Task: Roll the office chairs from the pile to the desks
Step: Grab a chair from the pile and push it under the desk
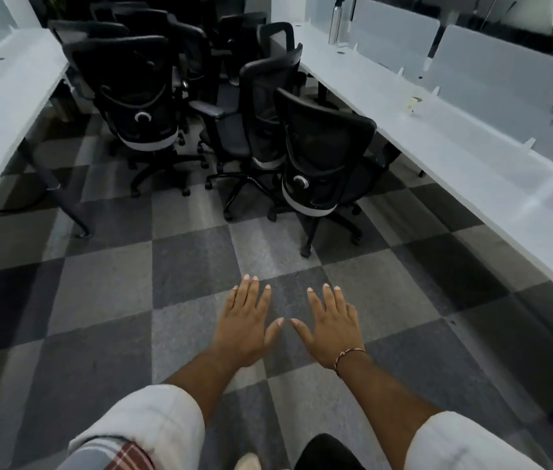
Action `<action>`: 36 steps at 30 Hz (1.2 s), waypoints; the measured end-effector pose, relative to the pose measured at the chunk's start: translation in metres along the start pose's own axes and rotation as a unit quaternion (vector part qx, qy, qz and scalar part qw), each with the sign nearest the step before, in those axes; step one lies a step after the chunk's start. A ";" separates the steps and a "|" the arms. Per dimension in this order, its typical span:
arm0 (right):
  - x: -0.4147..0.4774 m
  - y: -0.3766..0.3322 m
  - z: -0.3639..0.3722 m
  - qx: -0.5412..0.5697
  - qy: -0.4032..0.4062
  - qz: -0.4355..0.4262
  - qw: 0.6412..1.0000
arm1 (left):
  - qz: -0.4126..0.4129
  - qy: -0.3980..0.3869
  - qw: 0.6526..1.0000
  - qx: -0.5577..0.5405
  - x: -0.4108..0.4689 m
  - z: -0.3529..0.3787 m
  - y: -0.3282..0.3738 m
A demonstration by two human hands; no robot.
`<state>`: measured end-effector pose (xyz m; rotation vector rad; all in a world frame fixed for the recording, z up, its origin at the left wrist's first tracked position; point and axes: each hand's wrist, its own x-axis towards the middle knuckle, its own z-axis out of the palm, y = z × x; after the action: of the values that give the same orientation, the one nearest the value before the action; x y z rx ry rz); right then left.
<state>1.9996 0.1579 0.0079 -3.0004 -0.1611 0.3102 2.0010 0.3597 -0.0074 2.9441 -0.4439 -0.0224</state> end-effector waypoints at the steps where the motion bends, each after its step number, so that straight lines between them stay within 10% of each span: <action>1: 0.020 0.000 -0.005 0.002 0.007 0.006 1.000 | 0.003 -0.004 1.000 0.008 0.020 -0.004 -0.007; 36: 0.650 0.088 -0.198 -0.001 0.121 0.063 0.991 | 0.106 0.040 0.994 -0.001 0.701 -0.079 -0.135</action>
<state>2.6821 0.1260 0.0612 -3.0232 0.0527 -0.0444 2.7131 0.2935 0.0553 2.8667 -0.7402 0.1199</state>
